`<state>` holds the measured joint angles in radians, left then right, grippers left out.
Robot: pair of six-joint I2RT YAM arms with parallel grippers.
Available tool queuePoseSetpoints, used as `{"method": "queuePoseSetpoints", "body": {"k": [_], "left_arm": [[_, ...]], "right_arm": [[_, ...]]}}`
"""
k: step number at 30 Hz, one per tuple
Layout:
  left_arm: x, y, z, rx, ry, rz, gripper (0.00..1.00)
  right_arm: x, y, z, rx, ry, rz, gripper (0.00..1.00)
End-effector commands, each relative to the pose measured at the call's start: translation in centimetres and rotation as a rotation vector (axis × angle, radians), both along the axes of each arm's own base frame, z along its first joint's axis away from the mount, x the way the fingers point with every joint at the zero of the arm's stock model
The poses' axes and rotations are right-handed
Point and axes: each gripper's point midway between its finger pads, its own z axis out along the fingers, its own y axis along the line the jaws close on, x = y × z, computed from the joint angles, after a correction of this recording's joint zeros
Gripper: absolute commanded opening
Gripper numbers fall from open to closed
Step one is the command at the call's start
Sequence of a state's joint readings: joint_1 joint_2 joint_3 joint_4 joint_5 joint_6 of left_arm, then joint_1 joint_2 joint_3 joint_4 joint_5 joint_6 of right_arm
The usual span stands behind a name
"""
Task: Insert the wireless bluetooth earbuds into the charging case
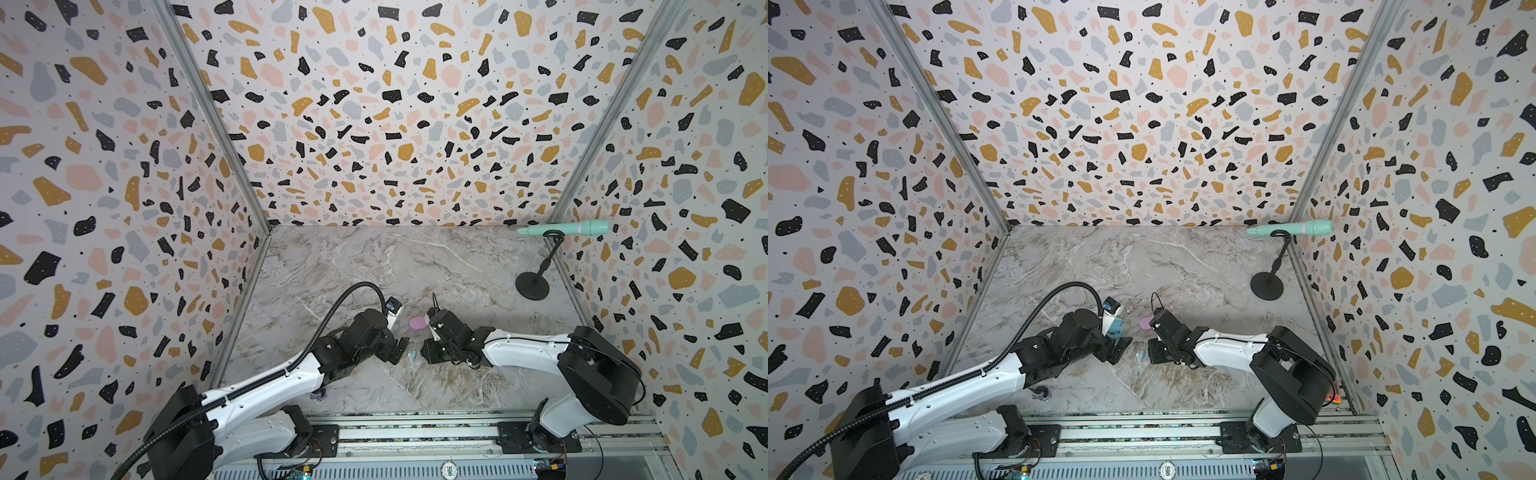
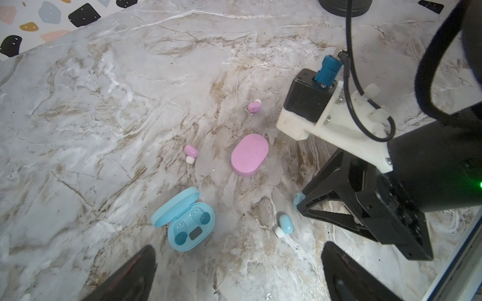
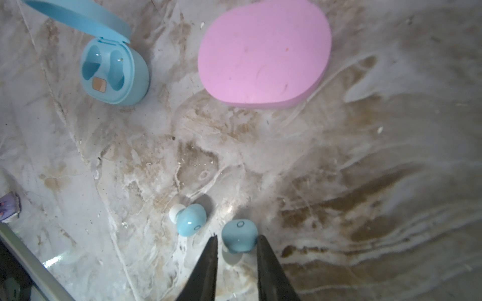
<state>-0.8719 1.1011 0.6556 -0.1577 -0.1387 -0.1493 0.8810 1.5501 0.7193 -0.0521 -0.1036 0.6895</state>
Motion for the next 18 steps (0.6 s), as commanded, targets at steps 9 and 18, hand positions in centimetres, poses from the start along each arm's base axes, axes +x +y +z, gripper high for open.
{"method": "queuePoseSetpoints", "body": {"k": [9, 18], "left_arm": [[0.5, -0.8, 2.0, -0.034, -0.033, -0.009, 1.00], [0.4, -0.9, 2.0, -0.036, -0.031, -0.012, 1.00]], "right_arm": [[0.3, 0.3, 2.2, 0.027, -0.005, -0.054, 0.36], [-0.3, 2.6, 4.6, 0.107, -0.032, -0.046, 0.39]]}}
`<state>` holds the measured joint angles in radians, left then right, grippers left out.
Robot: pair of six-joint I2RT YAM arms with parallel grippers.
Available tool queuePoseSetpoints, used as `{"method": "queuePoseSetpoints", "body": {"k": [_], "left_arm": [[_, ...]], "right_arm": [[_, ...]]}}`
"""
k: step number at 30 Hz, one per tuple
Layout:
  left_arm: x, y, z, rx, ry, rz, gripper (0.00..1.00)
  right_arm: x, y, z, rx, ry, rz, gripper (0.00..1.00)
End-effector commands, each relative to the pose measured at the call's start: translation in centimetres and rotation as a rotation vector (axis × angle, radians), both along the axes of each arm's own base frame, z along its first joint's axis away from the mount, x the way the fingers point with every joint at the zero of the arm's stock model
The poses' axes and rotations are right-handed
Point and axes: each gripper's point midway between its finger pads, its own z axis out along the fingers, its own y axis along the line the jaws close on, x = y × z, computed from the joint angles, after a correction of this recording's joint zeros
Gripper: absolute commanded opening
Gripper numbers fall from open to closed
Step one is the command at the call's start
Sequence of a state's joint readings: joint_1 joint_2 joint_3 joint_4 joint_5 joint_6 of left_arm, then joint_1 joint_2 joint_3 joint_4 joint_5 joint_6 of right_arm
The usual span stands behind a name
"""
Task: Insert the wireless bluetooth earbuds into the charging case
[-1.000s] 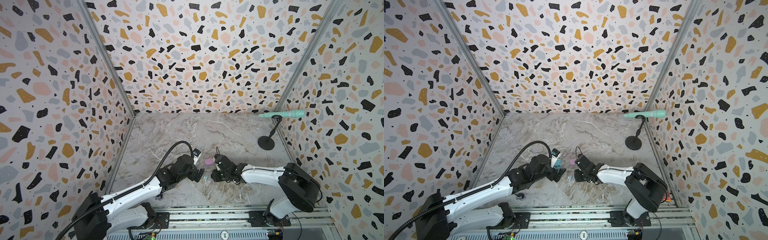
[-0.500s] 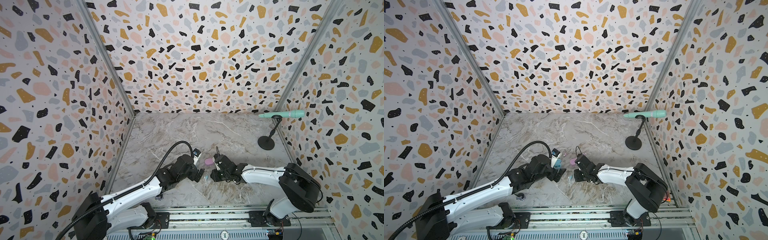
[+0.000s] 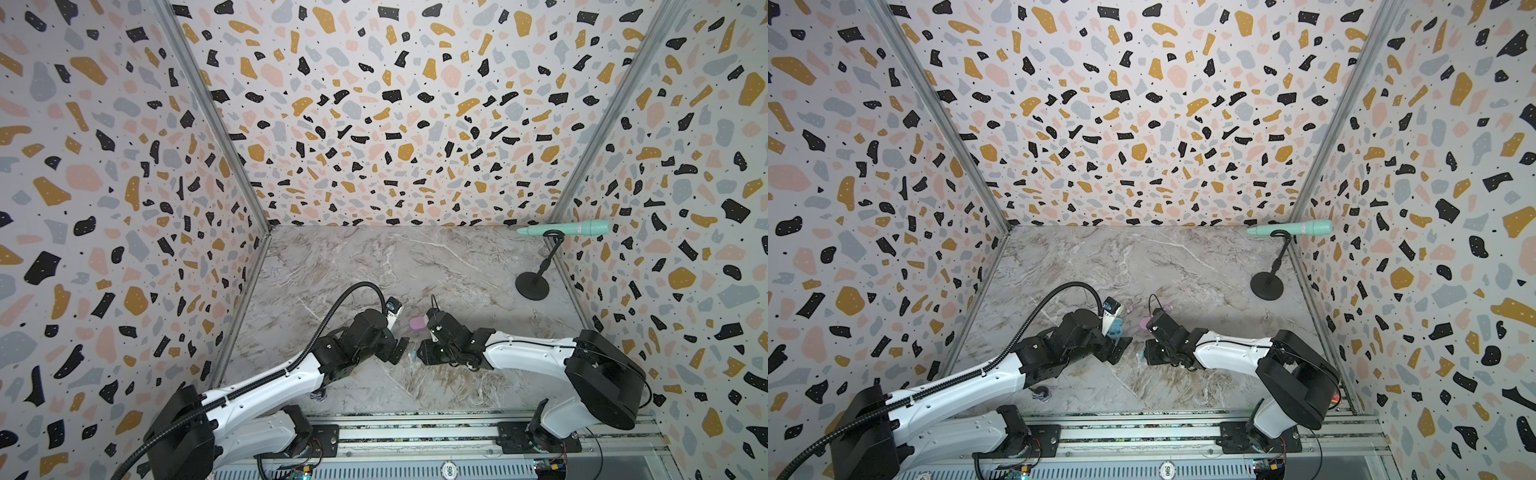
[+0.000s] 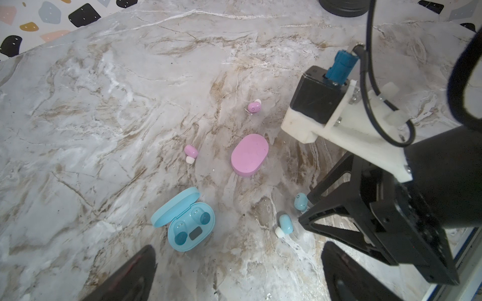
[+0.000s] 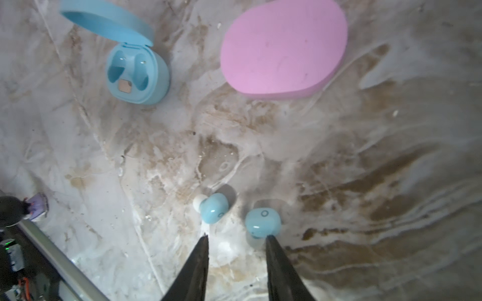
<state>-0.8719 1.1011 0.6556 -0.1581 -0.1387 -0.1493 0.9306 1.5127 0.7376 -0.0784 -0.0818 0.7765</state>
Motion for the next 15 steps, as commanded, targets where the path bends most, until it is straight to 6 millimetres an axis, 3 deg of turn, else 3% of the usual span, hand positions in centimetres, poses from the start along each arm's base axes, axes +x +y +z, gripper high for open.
{"method": "queuePoseSetpoints", "body": {"k": [1, 15], "left_arm": [[0.4, -0.8, 2.0, -0.036, -0.031, -0.012, 1.00], [0.4, -0.9, 2.0, -0.037, -0.030, -0.014, 1.00]], "right_arm": [[0.6, 1.6, 3.2, 0.079, -0.044, -0.009, 0.39], [-0.3, 3.0, 1.3, 0.100, 0.013, 0.028, 0.40]]}}
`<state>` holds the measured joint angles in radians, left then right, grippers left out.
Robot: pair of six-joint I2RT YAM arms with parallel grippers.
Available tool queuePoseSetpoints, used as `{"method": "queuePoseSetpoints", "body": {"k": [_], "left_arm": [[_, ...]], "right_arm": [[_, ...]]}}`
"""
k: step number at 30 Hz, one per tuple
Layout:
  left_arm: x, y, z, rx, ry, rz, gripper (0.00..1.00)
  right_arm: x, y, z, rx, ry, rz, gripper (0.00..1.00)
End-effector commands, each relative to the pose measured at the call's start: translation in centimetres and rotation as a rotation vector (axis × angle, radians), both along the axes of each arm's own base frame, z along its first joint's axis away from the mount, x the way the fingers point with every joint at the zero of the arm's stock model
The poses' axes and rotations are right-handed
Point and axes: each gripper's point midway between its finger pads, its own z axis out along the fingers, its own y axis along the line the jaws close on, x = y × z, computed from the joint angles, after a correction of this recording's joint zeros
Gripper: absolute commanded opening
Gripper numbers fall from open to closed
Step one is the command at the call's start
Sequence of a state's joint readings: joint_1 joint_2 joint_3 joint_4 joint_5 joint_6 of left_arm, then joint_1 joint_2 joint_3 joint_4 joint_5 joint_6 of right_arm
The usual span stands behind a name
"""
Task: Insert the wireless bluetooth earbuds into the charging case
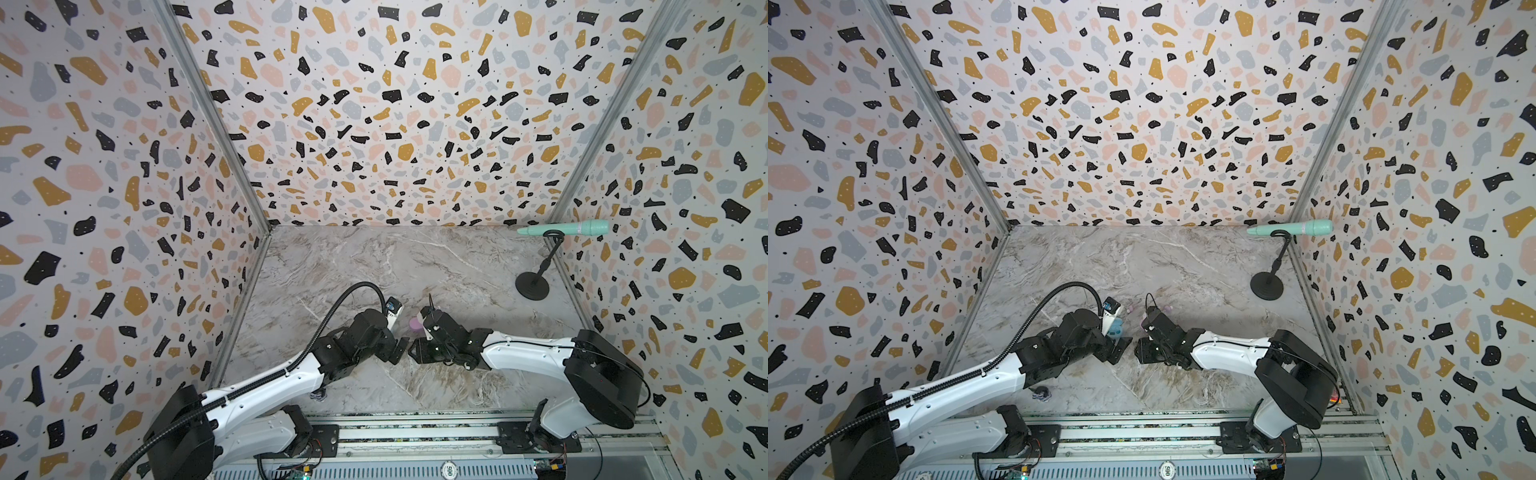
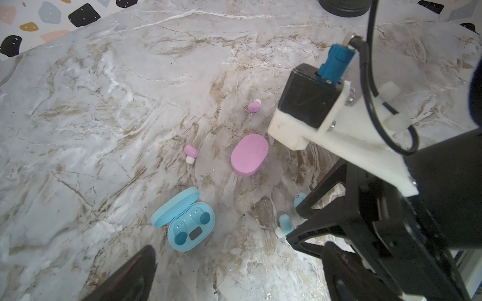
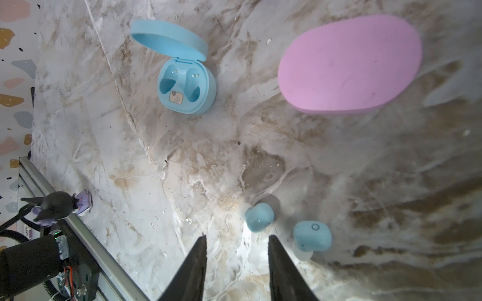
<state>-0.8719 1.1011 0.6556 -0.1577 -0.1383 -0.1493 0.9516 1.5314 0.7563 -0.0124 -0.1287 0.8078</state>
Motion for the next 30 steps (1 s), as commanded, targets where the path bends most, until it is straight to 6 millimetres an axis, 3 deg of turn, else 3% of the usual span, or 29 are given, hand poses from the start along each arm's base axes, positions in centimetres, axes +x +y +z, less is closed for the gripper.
{"method": "queuePoseSetpoints", "body": {"k": [1, 30], "left_arm": [[0.4, -0.9, 2.0, -0.037, -0.030, -0.014, 1.00], [0.4, -0.9, 1.8, -0.032, -0.027, -0.012, 1.00]], "right_arm": [[0.0, 0.7, 0.1, 0.013, 0.009, 0.005, 0.40], [-0.6, -0.6, -2.1, -0.040, 0.032, -0.001, 0.41]]}}
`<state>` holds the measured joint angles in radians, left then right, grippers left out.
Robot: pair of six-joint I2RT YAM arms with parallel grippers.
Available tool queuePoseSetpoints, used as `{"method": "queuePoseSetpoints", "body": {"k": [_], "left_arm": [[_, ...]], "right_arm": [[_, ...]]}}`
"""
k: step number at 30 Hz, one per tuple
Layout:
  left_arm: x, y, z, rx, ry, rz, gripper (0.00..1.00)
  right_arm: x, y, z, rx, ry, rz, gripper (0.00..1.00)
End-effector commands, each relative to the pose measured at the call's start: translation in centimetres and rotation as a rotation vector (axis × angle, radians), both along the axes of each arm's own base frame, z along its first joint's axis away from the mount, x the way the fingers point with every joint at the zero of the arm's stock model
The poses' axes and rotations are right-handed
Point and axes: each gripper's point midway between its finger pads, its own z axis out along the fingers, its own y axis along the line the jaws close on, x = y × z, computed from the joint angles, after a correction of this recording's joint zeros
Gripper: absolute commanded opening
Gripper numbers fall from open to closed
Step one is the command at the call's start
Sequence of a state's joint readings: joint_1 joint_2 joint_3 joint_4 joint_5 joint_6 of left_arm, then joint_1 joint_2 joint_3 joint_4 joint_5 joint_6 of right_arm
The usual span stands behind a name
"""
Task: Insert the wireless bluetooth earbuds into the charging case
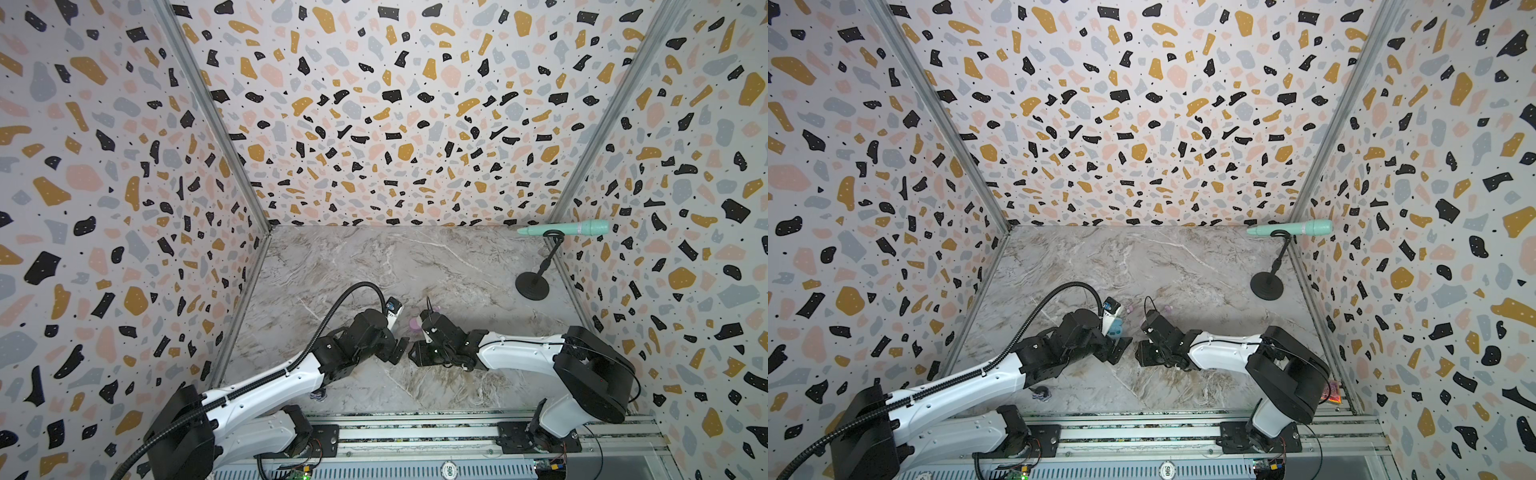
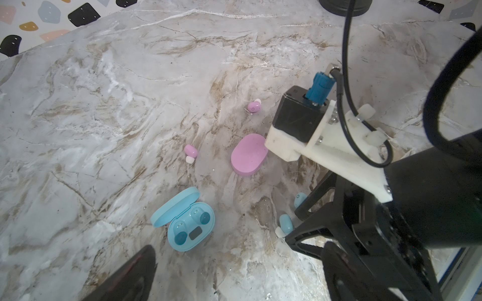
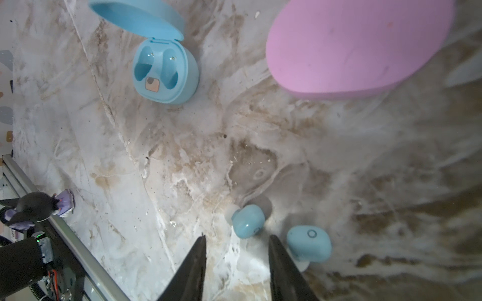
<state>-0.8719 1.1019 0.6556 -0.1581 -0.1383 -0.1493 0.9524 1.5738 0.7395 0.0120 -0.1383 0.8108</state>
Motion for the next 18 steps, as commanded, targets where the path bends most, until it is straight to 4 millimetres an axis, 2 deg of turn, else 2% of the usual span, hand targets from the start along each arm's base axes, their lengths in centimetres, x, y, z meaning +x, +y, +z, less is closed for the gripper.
{"method": "queuePoseSetpoints", "body": {"k": [1, 18], "left_arm": [[0.5, -0.9, 1.8, -0.033, -0.028, -0.011, 1.00], [0.4, -0.9, 1.9, -0.035, -0.029, -0.012, 1.00]], "right_arm": [[-0.3, -0.4, -0.4, -0.017, 0.006, -0.005, 0.41], [-0.4, -1.6, -0.7, -0.059, -0.004, -0.013, 0.41]]}}
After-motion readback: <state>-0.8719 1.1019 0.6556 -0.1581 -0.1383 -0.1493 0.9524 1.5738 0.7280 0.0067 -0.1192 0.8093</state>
